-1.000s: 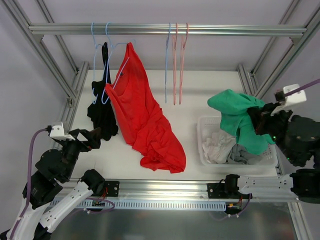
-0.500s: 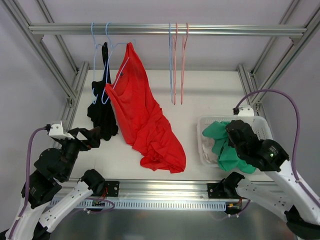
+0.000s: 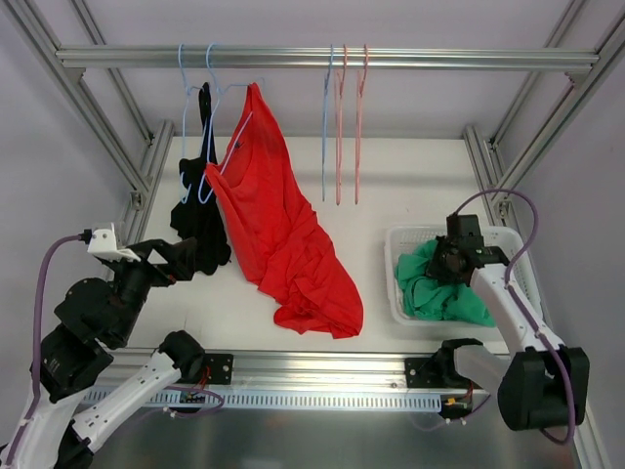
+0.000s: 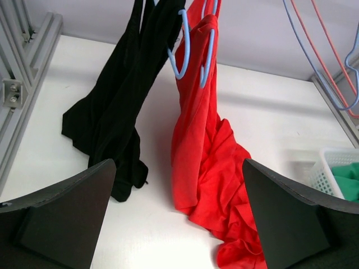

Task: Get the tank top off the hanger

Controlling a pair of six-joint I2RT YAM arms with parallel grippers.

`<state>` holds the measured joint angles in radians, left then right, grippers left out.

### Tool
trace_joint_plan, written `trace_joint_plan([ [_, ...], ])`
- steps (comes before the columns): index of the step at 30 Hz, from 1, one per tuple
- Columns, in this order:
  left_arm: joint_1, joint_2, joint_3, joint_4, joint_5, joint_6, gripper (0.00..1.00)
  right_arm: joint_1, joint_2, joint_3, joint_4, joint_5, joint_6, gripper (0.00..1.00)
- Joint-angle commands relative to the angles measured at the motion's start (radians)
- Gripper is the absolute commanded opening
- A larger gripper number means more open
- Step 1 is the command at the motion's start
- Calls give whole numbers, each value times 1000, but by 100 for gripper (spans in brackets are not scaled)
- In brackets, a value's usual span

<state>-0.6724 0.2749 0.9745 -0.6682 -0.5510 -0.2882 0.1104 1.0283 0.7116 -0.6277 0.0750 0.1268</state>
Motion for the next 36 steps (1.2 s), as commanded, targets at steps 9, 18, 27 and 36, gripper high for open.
trace_joint_plan([
  [9, 4, 370, 308, -42, -62, -22, 99, -11, -115, -7, 22, -35, 4, 56],
  [18, 78, 725, 590, -56, -89, 56, 99, -37, -108, 417, -236, 20, -174, 99],
  [27, 217, 981, 844, -62, 194, 238, 99, -37, -327, 378, -236, -273, -217, 99],
  [36, 224, 1081, 944, -59, 183, 250, 95, -38, -300, 333, -214, -340, -237, 99],
])
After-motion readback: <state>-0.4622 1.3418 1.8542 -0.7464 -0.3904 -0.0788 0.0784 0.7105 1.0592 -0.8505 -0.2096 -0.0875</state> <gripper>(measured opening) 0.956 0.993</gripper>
